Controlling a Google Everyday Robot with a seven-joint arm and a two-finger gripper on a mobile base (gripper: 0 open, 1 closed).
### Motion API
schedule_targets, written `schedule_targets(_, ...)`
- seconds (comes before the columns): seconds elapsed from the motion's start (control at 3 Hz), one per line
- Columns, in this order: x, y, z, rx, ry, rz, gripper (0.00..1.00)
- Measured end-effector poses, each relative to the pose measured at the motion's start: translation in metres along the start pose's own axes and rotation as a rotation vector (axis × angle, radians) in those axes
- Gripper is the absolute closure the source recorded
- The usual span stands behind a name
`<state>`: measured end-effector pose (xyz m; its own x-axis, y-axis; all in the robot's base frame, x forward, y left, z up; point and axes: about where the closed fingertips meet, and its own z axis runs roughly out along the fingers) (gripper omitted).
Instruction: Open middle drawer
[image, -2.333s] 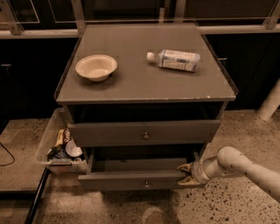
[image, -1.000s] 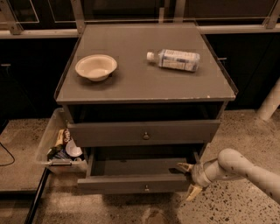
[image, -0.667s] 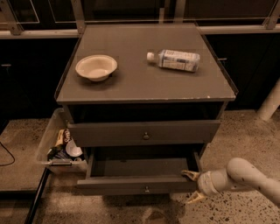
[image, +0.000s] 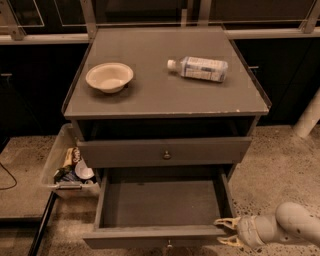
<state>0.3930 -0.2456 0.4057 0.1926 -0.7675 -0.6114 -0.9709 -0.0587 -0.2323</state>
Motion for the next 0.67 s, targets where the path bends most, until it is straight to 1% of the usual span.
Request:
schedule_targets(0.33, -0.0018, -0.0006, -0.0022, 0.001, 0.000, -0.001, 0.81)
schedule_targets(0.67, -0.0018, -0.0006, -0.0022, 0.000, 0.000, -0.001, 0.58)
